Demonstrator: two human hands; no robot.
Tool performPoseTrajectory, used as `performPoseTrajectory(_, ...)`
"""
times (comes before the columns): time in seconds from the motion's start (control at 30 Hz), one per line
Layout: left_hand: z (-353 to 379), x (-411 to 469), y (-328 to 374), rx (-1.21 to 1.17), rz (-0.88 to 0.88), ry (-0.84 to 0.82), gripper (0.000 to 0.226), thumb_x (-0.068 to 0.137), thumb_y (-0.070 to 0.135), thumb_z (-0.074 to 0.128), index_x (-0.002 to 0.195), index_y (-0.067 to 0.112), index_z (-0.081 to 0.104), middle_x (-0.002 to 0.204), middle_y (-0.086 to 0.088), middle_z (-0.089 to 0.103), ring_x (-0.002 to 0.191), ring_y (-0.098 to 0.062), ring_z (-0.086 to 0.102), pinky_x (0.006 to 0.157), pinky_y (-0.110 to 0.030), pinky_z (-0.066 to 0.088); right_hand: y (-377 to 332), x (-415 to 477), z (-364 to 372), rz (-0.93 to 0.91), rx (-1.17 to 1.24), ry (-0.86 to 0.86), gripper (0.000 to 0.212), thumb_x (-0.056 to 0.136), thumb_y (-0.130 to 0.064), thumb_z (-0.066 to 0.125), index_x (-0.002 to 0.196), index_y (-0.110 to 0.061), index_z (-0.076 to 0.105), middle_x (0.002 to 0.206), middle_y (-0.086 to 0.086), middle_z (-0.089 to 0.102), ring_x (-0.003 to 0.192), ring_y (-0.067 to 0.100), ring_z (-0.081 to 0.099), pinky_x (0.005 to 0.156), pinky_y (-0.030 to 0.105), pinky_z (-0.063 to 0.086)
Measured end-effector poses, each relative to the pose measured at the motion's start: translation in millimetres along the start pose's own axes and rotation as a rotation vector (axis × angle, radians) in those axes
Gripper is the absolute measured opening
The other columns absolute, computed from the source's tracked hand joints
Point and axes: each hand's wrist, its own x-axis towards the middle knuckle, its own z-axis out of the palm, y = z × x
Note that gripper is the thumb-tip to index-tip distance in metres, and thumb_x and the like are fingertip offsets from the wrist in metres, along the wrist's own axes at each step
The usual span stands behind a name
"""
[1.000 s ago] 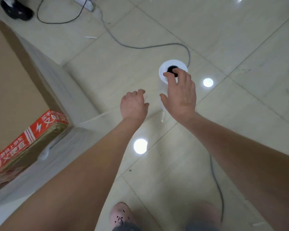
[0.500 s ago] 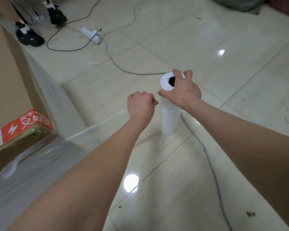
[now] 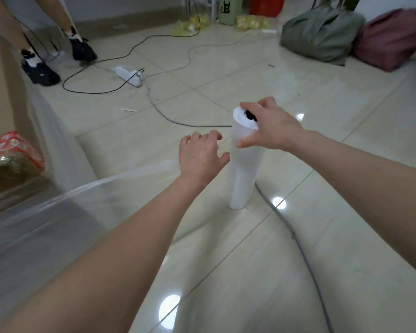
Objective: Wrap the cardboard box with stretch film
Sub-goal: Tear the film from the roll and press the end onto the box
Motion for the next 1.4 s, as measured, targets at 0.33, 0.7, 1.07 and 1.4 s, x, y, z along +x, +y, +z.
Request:
performPoseTrajectory(0.33,-16.1,0.3,1.2,-0.040,0.126,0.023,0.032,0.090,0.043,0.056,0.115,0.026,0.063,0.103,0.010,0.070,0.108,-0.015,0.059,0.087,-0.030,0.037,-15.7,-24.1,31.9,-0.313,-0.350,0.307,0.026,0.085,-0.030,0.067,0.109,-0.022,0.071,0.142,0.010,0.040,0.143,0.031,0.021,0.118,0.046,0.011)
performPoseTrajectory(0.7,-34.8,-2.1,1.0,0.038,0.178,0.068,0.028,0.094,0.042,0.052,0.099,0.023,0.073,0.091,0.000,0.071,0.092,-0.024,0.059,0.081,-0.030,0.034,-15.3,-29.6,46.8,-0.453,-0.257,0.521,0.011,0.072,-0.018,0.070,0.062,-0.015,0.073,0.108,0.017,0.064,0.111,0.041,0.058,0.096,0.051,0.045)
performPoseTrajectory(1.07,-35.6,-7.9,8.1,-0.013,0.089,0.028,0.022,0.093,0.032,0.049,0.095,0.024,0.070,0.088,0.003,0.070,0.091,-0.022,0.059,0.071,-0.027,0.034,-8.2,-27.8,53.5,-0.505,-0.238,0.605,0.026,0.077,-0.025,0.054,0.060,-0.017,0.071,0.096,0.009,0.063,0.097,0.034,0.059,0.103,0.051,0.038)
performPoseTrajectory(1.4,-36.7,-7.5,17.5,-0.117,-0.142,-0.019,0.017,0.085,0.024,0.049,0.081,0.021,0.065,0.073,0.002,0.061,0.076,-0.024,0.056,0.064,-0.029,0.041,-7.7,-27.4,54.4,-0.578,-0.206,0.701,0.019,0.072,-0.017,0.062,0.055,-0.015,0.070,0.092,0.009,0.063,0.094,0.034,0.060,0.105,0.051,0.037)
